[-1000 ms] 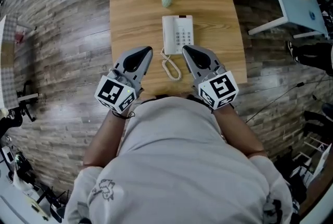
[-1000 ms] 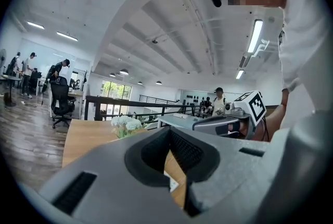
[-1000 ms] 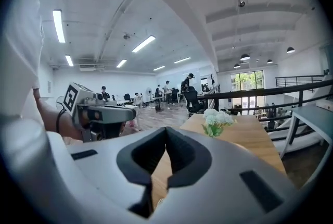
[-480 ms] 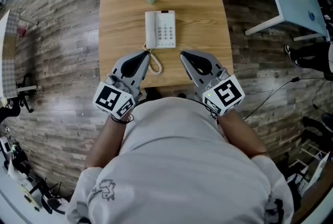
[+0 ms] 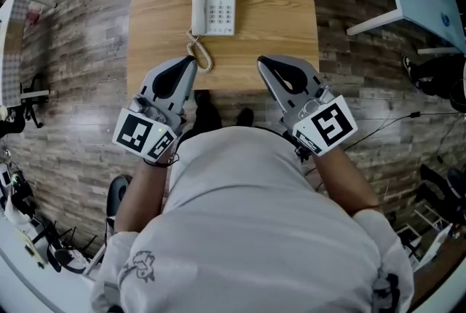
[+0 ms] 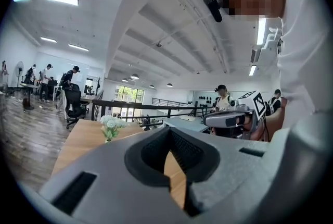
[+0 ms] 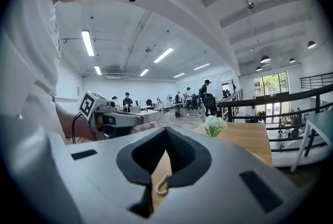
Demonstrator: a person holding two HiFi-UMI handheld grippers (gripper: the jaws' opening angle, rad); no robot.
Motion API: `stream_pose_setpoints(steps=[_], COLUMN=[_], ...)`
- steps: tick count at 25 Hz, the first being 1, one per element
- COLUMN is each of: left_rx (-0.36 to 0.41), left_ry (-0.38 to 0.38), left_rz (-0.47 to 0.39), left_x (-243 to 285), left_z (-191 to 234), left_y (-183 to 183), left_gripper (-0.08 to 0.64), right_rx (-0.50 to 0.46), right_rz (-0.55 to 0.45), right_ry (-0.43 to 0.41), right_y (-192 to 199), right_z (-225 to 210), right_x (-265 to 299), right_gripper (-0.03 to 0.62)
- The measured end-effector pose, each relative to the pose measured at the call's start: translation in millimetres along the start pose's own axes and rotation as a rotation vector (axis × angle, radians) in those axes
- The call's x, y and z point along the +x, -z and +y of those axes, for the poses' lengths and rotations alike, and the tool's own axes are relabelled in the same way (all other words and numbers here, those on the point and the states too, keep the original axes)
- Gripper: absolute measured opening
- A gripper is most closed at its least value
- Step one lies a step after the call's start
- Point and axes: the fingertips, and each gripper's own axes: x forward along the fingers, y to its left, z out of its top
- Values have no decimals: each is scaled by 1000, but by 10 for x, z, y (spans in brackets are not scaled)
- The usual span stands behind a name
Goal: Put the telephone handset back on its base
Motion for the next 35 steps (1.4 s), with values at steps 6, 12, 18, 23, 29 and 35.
stream_pose_setpoints(steps=[6, 12, 18, 23, 29, 35], left_rx=[27, 35, 33, 27, 13, 65], left_ry=[12, 63, 85, 106, 157, 165], left_rz=[-12, -2, 12, -12, -34, -35], left_x=[-204, -449, -931, -1334, -1840, -2337], left_z=[-216, -297, -169, -107, -67, -17], left_y=[-98, -12, 87, 70, 55, 87], left_gripper=[5, 5, 5, 5, 5, 5], right_rx=[16, 29, 40, 35, 9, -16], right_rz=[-1, 1, 5, 4, -23, -46], right_ry=[-8, 36, 102, 129, 151, 169], right_y=[42, 163, 203, 168, 80, 73], right_z=[205, 483, 818, 1196, 1703, 2200], right_x=[-168, -215, -191, -79, 17, 105], right_gripper=[5, 5, 5, 5, 5, 5])
